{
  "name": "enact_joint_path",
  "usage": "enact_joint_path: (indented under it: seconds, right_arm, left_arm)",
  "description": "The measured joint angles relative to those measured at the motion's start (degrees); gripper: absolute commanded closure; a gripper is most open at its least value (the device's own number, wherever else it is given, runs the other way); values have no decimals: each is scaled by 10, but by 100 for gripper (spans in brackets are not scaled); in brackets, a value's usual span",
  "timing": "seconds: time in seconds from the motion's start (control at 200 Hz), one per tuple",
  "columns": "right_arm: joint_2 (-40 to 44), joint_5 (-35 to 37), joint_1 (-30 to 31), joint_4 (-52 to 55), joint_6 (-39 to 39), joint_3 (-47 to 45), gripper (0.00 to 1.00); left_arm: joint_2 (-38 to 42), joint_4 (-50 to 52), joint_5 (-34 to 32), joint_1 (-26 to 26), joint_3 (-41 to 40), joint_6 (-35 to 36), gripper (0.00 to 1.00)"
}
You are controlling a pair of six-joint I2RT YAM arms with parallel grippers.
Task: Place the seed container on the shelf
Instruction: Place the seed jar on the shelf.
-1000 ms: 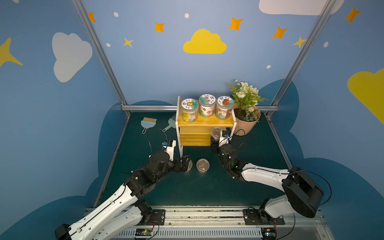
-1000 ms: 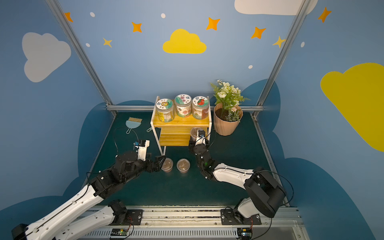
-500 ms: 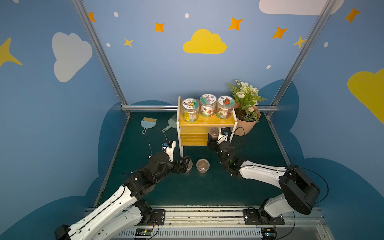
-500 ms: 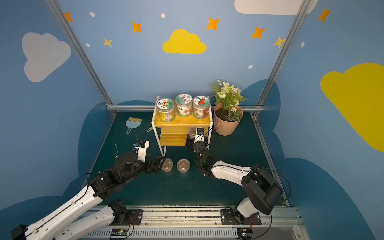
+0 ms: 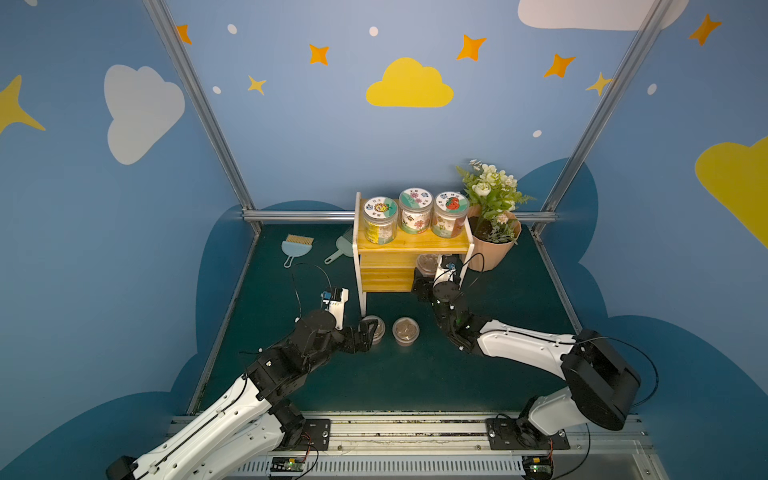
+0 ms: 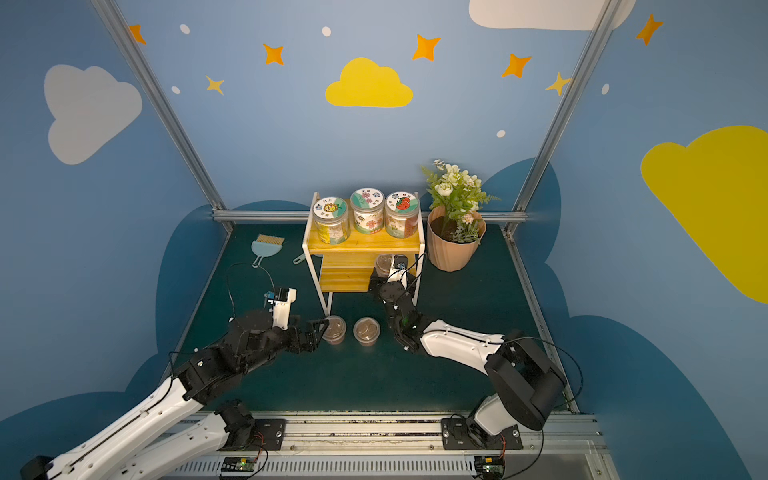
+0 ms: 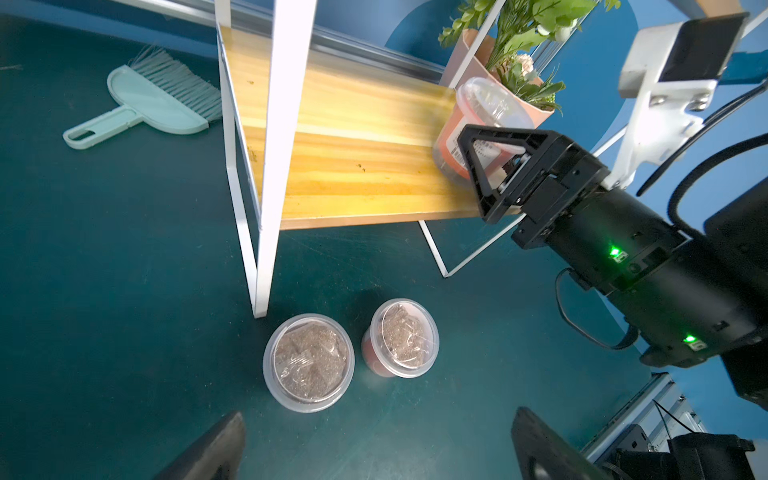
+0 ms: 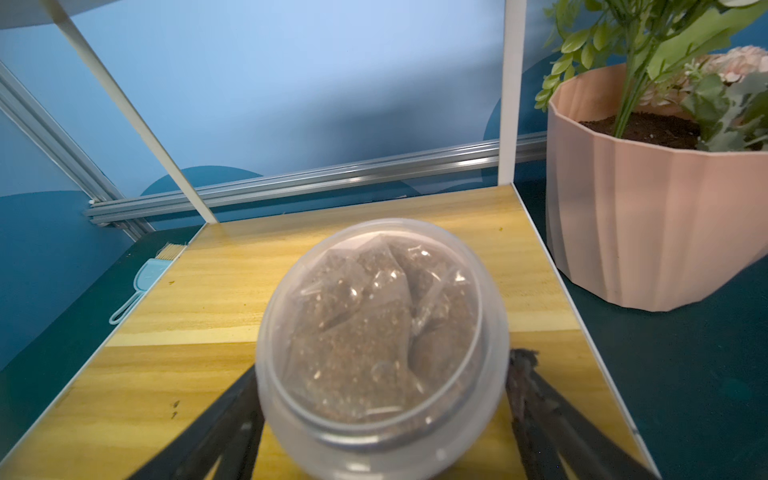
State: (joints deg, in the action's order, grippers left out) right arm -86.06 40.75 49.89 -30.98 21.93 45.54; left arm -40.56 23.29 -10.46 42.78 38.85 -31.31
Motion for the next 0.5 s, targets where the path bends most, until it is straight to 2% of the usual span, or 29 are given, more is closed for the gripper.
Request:
enact_joint_path:
  seconds: [0.501]
  right_arm:
    - [88,57,75,70,42,-40,8]
  left_arm:
    - [8,18,12,4,-8,-17,0]
